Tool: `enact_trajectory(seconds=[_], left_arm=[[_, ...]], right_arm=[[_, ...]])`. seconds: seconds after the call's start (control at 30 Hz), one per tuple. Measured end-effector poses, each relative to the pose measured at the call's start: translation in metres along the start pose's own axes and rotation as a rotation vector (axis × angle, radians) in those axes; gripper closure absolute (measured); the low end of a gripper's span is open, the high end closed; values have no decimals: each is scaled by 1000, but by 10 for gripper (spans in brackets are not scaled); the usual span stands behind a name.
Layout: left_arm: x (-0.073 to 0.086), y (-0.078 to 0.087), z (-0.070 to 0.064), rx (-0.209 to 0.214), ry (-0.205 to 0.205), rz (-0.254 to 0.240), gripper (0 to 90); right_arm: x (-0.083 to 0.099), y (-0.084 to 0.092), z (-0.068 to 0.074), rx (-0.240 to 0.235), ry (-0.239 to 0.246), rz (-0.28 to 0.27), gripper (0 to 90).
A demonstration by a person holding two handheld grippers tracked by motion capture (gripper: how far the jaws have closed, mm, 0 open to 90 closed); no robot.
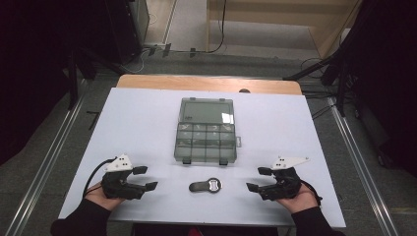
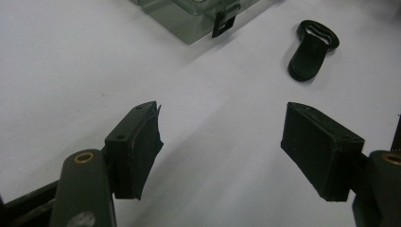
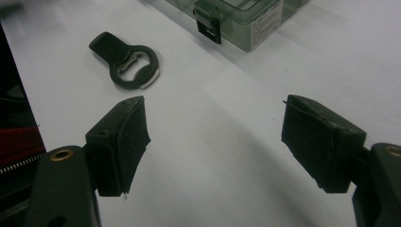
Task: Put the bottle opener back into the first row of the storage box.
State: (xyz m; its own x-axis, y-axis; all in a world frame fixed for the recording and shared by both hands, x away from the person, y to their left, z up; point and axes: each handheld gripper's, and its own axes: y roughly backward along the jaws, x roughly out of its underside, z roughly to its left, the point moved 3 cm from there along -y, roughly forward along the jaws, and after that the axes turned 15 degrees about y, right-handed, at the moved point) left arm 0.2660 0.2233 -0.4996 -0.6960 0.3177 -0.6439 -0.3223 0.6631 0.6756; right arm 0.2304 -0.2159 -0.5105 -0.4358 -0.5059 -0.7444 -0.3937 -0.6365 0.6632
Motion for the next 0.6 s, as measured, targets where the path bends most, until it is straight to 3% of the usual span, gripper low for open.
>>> enact_trajectory(seconds=[0.6], left_arm=[[1,-3,0,-2,-3,17,284]], right_arm=[[2,-1,-2,-6,-6,-10,242]])
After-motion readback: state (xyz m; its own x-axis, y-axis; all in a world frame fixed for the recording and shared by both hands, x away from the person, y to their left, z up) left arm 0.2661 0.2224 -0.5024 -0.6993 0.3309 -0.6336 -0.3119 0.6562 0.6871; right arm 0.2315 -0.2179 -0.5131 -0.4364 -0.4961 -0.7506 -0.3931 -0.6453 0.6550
